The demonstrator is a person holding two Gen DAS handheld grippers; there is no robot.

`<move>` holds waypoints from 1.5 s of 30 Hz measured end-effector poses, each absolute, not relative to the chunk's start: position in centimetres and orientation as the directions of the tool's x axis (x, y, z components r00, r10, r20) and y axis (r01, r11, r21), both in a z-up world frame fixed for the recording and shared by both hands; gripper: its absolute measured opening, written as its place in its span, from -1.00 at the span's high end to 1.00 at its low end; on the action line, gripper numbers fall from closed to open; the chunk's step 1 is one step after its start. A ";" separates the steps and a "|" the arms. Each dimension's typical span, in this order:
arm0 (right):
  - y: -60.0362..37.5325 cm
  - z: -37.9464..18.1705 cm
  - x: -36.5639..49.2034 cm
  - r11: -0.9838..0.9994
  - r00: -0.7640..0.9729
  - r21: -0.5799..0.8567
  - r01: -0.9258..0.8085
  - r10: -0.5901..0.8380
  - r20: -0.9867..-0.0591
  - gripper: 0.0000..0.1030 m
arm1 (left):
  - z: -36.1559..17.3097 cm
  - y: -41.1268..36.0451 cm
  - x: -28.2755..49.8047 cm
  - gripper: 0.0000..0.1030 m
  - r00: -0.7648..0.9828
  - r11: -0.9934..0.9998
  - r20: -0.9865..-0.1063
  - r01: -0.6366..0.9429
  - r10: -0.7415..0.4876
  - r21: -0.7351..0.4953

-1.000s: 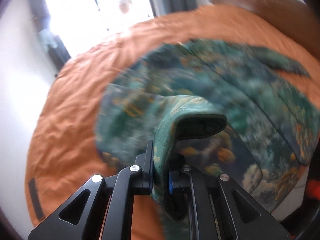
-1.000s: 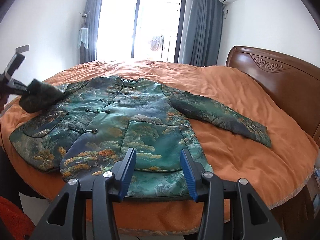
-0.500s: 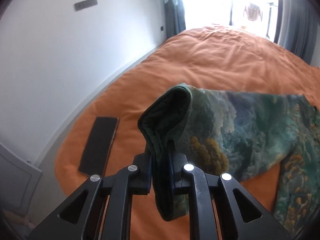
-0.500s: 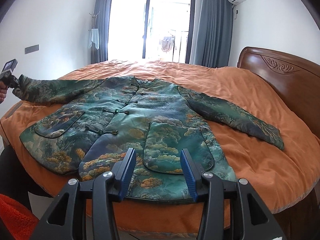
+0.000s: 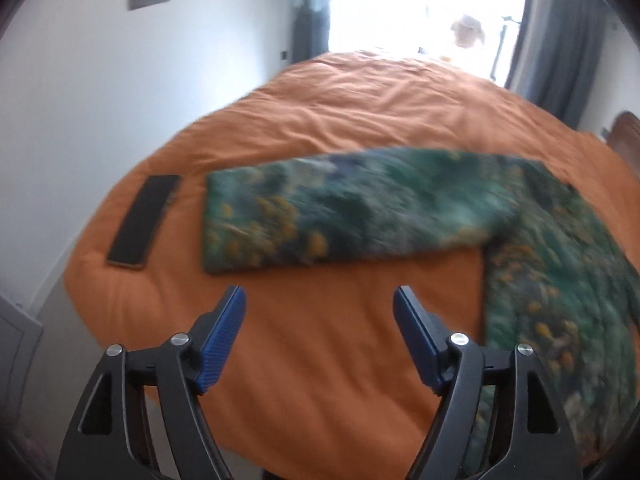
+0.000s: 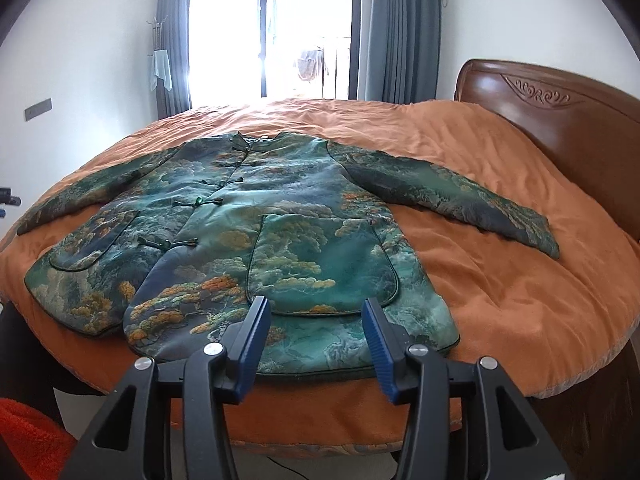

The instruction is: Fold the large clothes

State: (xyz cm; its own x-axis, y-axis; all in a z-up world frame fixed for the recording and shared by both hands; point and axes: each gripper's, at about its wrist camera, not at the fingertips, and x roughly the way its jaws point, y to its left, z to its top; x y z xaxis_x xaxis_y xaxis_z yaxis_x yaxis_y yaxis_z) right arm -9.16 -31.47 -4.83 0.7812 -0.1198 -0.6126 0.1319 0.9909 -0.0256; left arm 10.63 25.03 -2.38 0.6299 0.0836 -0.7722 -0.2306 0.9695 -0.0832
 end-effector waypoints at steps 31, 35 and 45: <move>-44.1 -7.6 -5.1 0.940 0.523 0.327 0.091 0.235 -0.820 0.75 | -11.3 10.5 9.7 0.72 0.374 0.944 -0.869 0.184 -0.325 -0.274; -43.9 -9.6 -4.9 0.949 0.515 0.293 0.120 0.193 -0.835 0.75 | -12.6 10.2 10.2 0.62 0.389 0.957 -0.878 0.185 -0.278 -0.222; -45.6 -7.0 -5.6 0.960 0.621 0.201 0.193 0.039 -0.783 0.08 | -6.1 7.1 8.7 -0.68 0.589 0.972 -0.789 0.231 -0.173 -0.040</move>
